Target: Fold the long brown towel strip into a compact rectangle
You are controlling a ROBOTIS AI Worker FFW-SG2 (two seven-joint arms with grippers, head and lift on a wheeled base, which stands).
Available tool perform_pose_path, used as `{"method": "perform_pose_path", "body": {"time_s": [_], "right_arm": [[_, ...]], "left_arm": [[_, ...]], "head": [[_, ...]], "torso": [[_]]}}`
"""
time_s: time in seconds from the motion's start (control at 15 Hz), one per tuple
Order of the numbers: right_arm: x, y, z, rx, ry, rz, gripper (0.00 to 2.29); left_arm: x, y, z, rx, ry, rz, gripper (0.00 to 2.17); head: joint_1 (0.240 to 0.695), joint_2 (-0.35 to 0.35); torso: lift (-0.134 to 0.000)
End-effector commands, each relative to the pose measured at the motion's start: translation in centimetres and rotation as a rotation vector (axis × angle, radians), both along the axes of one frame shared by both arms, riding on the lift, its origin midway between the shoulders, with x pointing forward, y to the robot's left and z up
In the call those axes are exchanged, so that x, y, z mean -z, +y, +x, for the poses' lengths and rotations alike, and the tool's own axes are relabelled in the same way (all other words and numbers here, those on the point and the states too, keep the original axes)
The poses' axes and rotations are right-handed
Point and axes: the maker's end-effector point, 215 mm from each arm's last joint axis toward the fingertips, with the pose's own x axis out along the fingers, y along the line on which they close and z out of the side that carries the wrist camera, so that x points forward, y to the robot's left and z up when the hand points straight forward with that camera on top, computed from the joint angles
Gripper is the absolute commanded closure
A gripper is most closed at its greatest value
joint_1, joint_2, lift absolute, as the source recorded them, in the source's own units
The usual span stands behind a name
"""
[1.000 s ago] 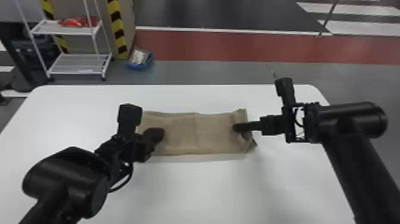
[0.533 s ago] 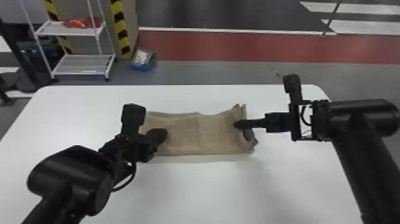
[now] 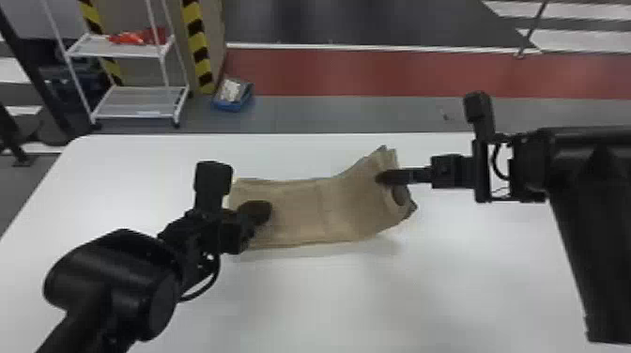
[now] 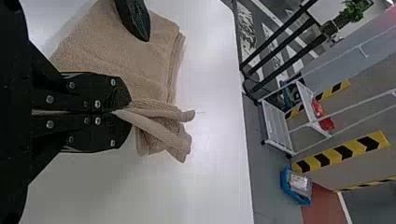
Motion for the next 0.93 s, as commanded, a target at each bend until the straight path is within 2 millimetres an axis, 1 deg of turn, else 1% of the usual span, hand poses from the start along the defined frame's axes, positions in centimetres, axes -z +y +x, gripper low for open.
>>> {"method": "perform_pose_path", "body": {"time_s": [0.0, 0.13, 0.2, 0.27, 0.33, 0.4, 0.53, 0.67, 0.8, 0.87], "right_arm": [[-0.6, -1.1, -0.1, 0.036, 0.042, 0.019, 1.39], [-1.5, -1.7, 0.1, 0.055, 0.06, 0.032, 1.39], [-1.9, -1.9, 0.3, 0.061, 0.059, 0.036, 1.39], [-2.4, -2.3, 0.5, 0.072, 0.06, 0.046, 1.39], [-2.4, -2.5, 0.7, 0.077, 0.063, 0.046, 1.39], [-2.6, -2.5, 0.8, 0.076, 0.058, 0.047, 1.39], [-2.8, -2.3, 1.2, 0.078, 0.053, 0.026, 1.39], [-3.1, -1.6, 1.4, 0.071, 0.052, 0.024, 1.39], [-3.3, -0.1, 1.2, 0.057, 0.07, 0.025, 1.39], [-3.1, 0.5, 0.8, 0.052, 0.097, 0.007, 1.39]], "left_arm": [[-2.1, -0.3, 0.1, 0.006, -0.003, -0.062, 2.06], [-2.7, 0.9, 0.4, -0.012, -0.002, -0.065, 2.06], [-2.7, 2.1, 0.5, -0.025, -0.002, -0.061, 2.06], [-2.1, 2.5, 0.1, -0.022, 0.023, -0.058, 2.06], [-1.3, 2.6, -0.4, -0.012, 0.046, -0.053, 2.06], [-0.6, 3.2, -0.9, -0.014, 0.058, -0.049, 2.06], [0.0, 3.5, -1.5, -0.006, 0.075, -0.063, 2.06], [0.5, 3.5, -1.7, 0.005, 0.087, -0.067, 2.06], [0.5, 3.4, -1.6, 0.008, 0.085, -0.066, 2.06], [0.8, 3.0, -1.7, 0.015, 0.093, -0.073, 2.06]], "head": [[0.695, -0.05], [0.695, -0.061], [0.695, -0.064], [0.695, -0.063], [0.695, -0.056], [0.695, -0.054], [0.695, -0.049], [0.695, -0.046], [0.695, -0.038], [0.695, -0.034]], "torso": [[-0.128], [-0.128], [-0.128], [-0.128], [-0.128], [-0.128], [-0.128], [-0.128], [-0.128], [-0.128]]}}
